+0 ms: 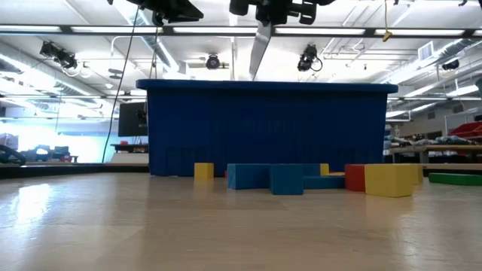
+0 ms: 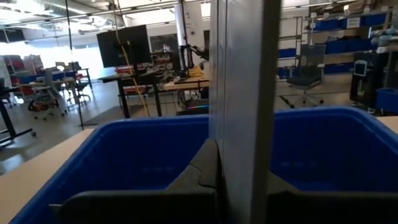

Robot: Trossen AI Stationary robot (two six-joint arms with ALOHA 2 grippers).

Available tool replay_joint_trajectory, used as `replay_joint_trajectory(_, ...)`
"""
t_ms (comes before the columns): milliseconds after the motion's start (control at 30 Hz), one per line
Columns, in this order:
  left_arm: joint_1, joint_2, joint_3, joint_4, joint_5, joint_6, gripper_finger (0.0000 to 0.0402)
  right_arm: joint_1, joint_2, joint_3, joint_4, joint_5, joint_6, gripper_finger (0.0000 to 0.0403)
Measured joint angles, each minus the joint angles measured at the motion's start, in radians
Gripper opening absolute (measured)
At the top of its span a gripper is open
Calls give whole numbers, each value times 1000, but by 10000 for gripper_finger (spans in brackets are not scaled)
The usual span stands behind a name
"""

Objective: Sort Items/Unsort Items

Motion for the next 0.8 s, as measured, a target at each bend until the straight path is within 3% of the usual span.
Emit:
replay_joint_trajectory(533,0,0,0,-1,0,4,126,-20,0,0,-35,-43,5,0)
replay_joint_trajectory(800,0,0,0,-42,0,5,126,-20,1,0,-204,-34,182,0)
